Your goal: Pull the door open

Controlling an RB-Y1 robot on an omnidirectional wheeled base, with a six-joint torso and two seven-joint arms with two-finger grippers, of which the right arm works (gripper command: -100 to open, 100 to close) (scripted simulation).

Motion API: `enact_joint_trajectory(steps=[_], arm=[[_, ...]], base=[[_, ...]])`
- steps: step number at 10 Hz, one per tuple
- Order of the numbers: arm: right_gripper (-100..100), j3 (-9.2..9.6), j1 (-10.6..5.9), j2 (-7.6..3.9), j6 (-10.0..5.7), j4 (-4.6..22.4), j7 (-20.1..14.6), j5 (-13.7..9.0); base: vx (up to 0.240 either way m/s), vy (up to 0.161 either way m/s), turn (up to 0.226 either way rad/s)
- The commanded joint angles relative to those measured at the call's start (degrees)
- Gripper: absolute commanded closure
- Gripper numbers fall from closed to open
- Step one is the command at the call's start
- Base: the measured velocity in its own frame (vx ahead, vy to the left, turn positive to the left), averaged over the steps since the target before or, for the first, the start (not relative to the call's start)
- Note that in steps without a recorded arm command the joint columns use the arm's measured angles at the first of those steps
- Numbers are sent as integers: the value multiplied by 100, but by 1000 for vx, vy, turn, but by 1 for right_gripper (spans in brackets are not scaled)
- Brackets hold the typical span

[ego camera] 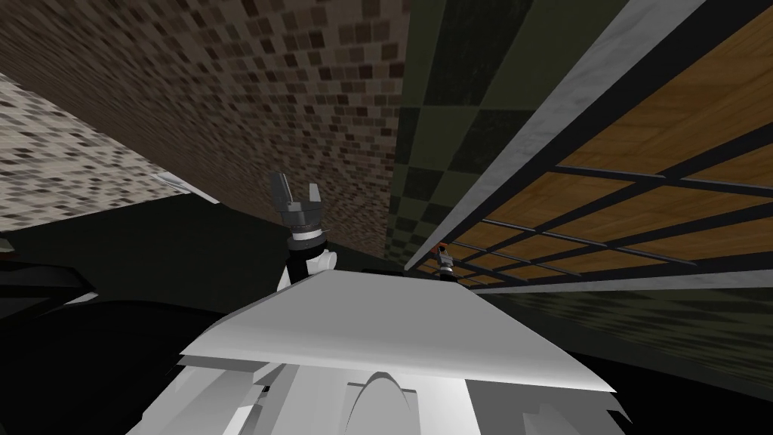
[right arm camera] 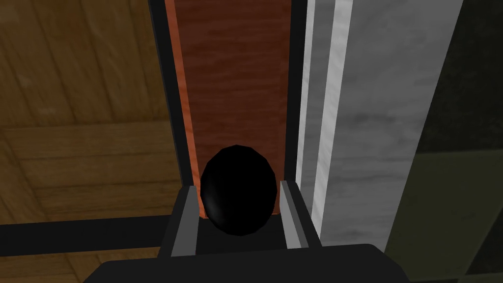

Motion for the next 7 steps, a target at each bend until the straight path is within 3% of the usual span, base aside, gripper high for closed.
enact_joint_trajectory(steps=[1, 7], arm=[[100, 4, -6, 4, 10, 0, -1, 2], [100, -44, -18, 33, 31, -17, -714, -25]], base=[[0, 0, 0], [-31, -11, 33]])
